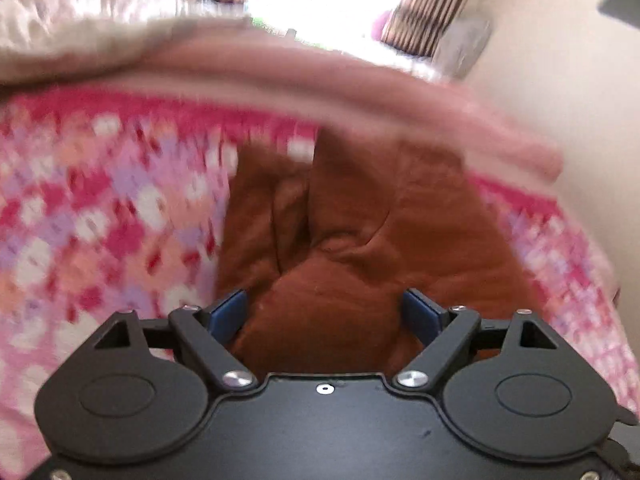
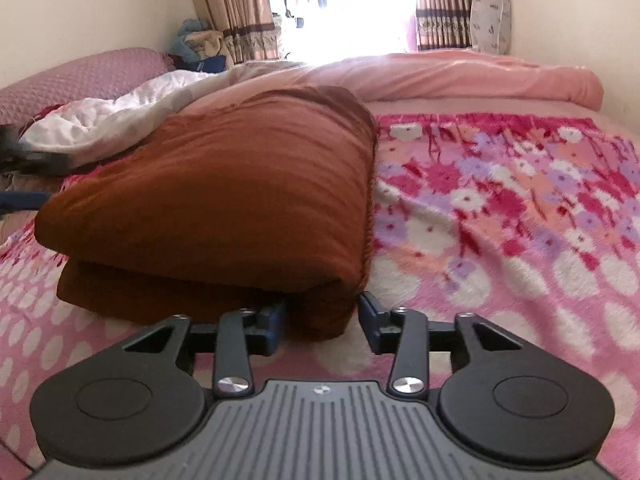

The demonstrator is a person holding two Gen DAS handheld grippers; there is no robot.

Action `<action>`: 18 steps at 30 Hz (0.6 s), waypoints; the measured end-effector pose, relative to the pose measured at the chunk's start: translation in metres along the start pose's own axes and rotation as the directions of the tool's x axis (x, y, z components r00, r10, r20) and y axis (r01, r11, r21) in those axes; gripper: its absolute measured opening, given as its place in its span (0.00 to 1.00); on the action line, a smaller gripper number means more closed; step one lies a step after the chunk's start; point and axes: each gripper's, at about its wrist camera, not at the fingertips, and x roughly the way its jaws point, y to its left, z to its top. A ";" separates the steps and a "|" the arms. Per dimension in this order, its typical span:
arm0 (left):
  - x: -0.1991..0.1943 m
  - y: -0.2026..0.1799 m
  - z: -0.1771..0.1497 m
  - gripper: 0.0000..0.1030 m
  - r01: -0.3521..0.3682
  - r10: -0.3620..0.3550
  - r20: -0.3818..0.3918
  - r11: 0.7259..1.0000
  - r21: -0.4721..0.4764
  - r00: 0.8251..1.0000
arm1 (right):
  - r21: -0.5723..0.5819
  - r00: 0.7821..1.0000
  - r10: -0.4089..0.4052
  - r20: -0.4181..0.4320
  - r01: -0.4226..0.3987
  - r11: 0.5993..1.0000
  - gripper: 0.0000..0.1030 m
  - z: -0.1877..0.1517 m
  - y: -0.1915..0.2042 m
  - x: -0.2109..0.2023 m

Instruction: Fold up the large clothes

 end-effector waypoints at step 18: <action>0.022 0.013 -0.021 0.89 -0.003 0.003 -0.020 1.000 -0.028 1.000 | 0.000 0.999 0.053 0.007 -0.053 0.999 0.26 0.008 -0.029 -0.012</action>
